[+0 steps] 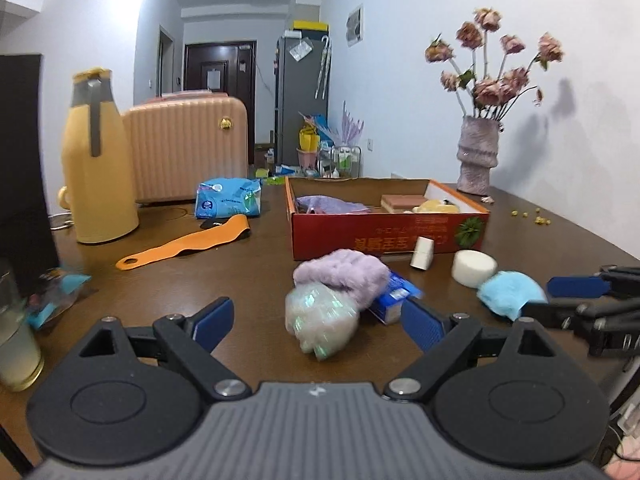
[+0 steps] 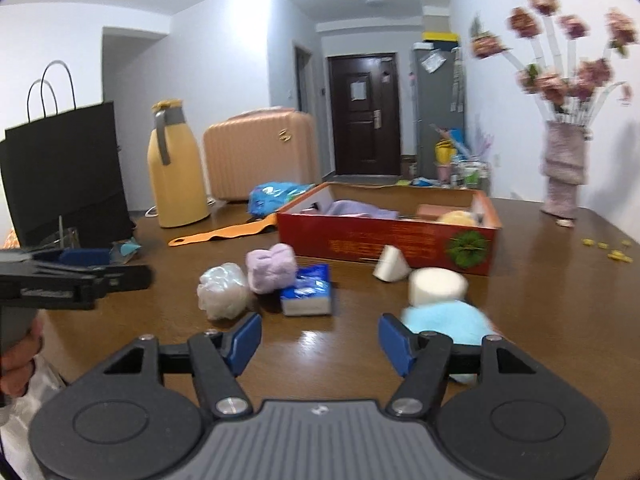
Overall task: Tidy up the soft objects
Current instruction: 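Close both grippers on the lavender fuzzy towel, then carry the lavender towel with both grippers into the box and release it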
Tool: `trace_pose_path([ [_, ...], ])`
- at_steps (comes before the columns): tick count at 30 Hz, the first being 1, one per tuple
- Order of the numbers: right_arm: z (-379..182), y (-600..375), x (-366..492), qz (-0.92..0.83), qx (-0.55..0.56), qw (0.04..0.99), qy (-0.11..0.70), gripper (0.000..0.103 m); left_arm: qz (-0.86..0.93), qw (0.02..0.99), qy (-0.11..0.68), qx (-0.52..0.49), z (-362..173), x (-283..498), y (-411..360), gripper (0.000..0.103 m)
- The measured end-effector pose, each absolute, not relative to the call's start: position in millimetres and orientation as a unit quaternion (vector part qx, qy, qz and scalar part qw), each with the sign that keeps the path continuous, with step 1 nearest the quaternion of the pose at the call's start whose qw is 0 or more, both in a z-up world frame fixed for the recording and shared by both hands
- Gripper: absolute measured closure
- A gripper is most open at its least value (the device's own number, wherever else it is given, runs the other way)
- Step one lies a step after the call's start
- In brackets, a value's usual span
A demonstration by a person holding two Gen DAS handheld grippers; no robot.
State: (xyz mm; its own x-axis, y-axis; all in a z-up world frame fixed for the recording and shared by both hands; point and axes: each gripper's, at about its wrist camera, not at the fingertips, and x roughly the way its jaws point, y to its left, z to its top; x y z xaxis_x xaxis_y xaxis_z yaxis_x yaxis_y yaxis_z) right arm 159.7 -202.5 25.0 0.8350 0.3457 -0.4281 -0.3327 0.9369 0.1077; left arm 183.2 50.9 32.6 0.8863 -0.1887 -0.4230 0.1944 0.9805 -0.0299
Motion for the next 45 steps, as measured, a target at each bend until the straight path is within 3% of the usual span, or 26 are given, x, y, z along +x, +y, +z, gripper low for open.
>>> trace_pose_path([
  [3,20.9,-179.3,195.3,0.198,0.014,0.952,0.233,0.040,-0.114,0.960,0.254,-0.029,30.4,237.4,64.6,0.016],
  [8,14.9,-152.8,245.1,0.225,0.057,0.937,0.259,0.057,-0.156,0.938,0.300,-0.073,25.9,319.5,75.2,0.030],
  [16,-6.7,-143.6,304.9,0.226,0.156,0.913,0.300,0.073,-0.232,0.886,0.382,-0.126,-20.3,398.1,78.5,0.040],
  [21,-22.0,-143.2,326.7,0.215,0.179,0.909,0.309,0.082,-0.228,0.878,0.388,-0.164,-26.7,401.3,89.2,0.075],
  [24,-21.0,-144.0,332.7,0.212,0.179,0.910,0.307,0.097,-0.218,0.889,0.368,-0.165,-8.0,391.1,88.1,0.079],
  [31,23.2,-171.7,296.9,0.224,0.167,0.931,0.236,0.099,-0.242,0.899,0.277,-0.236,60.1,318.3,71.8,0.079],
  [38,26.3,-206.5,224.5,0.246,0.053,0.934,0.254,0.099,-0.221,0.872,0.292,-0.324,13.9,222.7,37.6,0.078],
  [43,0.0,-232.2,197.7,0.234,0.069,0.927,0.286,0.093,-0.136,0.892,0.323,-0.285,-28.1,180.4,19.0,0.065],
  [45,-8.7,-236.6,188.3,0.223,0.075,0.928,0.289,0.091,-0.128,0.898,0.326,-0.266,-29.8,170.5,19.3,0.054],
])
